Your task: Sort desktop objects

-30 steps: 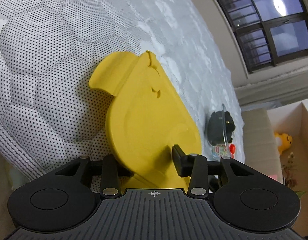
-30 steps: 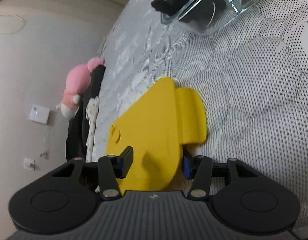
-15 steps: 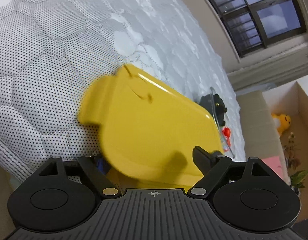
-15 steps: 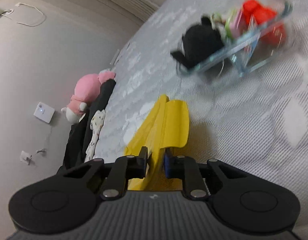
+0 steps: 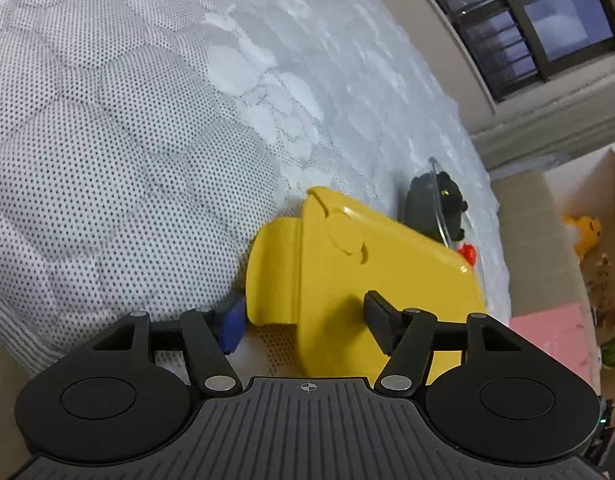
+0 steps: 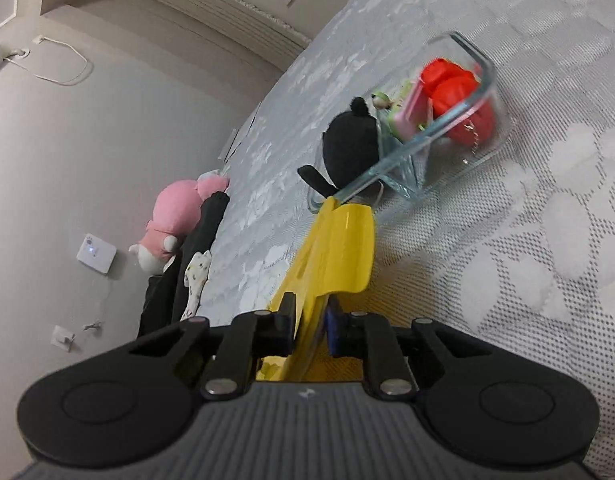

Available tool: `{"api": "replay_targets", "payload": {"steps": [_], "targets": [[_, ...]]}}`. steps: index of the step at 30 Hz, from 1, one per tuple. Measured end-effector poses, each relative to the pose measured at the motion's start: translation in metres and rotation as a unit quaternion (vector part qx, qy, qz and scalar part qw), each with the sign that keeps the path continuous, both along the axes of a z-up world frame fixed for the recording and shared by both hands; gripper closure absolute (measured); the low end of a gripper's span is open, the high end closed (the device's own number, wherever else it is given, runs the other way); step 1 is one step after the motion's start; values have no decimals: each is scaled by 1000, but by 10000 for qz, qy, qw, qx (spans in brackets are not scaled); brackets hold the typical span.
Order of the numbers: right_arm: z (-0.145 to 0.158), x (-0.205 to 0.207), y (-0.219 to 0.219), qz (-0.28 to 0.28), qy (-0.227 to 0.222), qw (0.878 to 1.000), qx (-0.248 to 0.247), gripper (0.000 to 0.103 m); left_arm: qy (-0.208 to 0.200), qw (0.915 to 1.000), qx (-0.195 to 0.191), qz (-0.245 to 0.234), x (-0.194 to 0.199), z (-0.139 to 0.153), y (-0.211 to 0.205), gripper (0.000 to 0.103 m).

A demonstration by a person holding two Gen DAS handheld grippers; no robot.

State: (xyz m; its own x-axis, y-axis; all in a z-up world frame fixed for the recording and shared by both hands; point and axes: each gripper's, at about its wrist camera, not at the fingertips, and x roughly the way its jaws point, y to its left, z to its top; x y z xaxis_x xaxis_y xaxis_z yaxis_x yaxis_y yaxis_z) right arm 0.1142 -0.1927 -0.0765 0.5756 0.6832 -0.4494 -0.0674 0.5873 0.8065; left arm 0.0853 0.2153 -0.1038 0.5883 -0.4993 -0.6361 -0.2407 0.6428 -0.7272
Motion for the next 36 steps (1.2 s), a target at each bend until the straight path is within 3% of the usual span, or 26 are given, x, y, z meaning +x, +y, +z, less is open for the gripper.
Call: {"api": "replay_targets", "payload": {"steps": [3,6,8,11,13,15,22,29,32,36], "targets": [[-10,-1,-4,30,150,9998,119,86,6,9987,-511,44,-18,-8,10,18],[-17,-4,-4,64,225,9996,166,86,-15,9951,-944,310,-29,-13,14,12],[-19,-6,-2,76,195,9997,118,86,-4,9941,-1002,420,-28,-14,13,12],[-10,-11,5,71,-66,9999,-68,86,30,9941,-923,563,-27,-13,12,25],[0,-16,10,91,-325,9989,-335,85,59,9946,-849,593,-26,-15,15,46],[10,-20,14,120,-494,9971,-569,85,119,9943,-862,620,-26,-18,19,55],[44,-29,25,291,-1083,9897,-890,85,114,9898,-1240,693,-30,-20,26,54],[69,-25,24,372,-1624,9814,-955,85,-485,9946,-676,620,-13,28,15,54],[76,-14,12,223,-1819,9782,-978,84,-788,9959,-132,415,17,58,-7,53],[81,14,-12,-94,-1965,9745,-1081,81,-1140,9910,691,117,67,89,-52,52]]}}
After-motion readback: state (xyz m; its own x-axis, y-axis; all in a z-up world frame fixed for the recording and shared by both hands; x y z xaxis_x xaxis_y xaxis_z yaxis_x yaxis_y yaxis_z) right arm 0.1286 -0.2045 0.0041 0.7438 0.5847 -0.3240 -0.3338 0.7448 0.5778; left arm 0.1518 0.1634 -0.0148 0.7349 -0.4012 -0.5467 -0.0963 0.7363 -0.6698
